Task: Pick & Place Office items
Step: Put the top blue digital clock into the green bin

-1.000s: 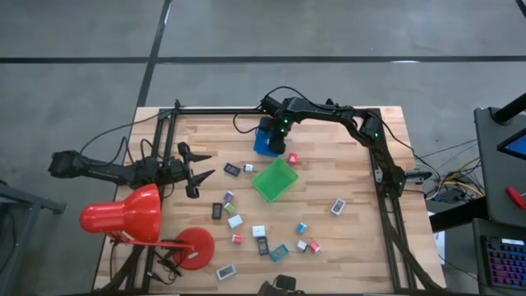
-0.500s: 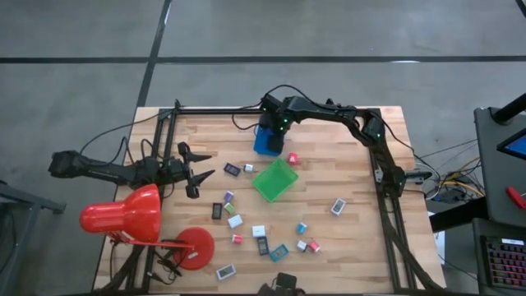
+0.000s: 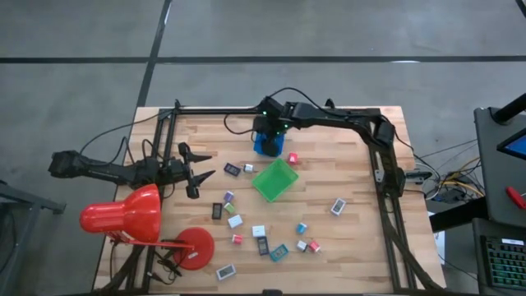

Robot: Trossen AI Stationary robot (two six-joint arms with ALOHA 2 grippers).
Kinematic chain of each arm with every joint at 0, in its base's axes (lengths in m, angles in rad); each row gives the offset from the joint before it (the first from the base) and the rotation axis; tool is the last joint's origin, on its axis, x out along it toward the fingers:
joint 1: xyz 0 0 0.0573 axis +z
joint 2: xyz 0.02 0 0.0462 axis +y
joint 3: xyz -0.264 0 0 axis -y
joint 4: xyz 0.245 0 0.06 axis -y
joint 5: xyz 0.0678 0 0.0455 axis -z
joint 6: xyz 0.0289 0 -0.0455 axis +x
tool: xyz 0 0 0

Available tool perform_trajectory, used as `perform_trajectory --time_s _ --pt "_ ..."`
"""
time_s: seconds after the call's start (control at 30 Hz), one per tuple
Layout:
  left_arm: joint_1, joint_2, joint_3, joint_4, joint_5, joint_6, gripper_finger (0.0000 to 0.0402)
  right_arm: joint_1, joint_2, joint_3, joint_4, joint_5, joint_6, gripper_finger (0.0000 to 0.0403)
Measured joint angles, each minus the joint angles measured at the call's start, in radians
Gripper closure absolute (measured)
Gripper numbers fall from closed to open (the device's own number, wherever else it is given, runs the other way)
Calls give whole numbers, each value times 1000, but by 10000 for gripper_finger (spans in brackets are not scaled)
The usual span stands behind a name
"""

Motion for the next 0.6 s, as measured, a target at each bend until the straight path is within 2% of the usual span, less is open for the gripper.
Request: perform_trajectory --time_s 0.1,0.27,0.47,0.6 --pt "0 0 0 -1 0 -3 163 24 -72 -113 172 -62 0 180" --pt "0 0 0 -3 0 -3 163 64 -221 -356 484 -85 18 180" --pt "0 0 0 -3 0 -3 163 106 -392 -626 768 -94 73 179" --pt "0 0 0 -3 1 -3 163 152 -487 -787 887 -87 108 179"
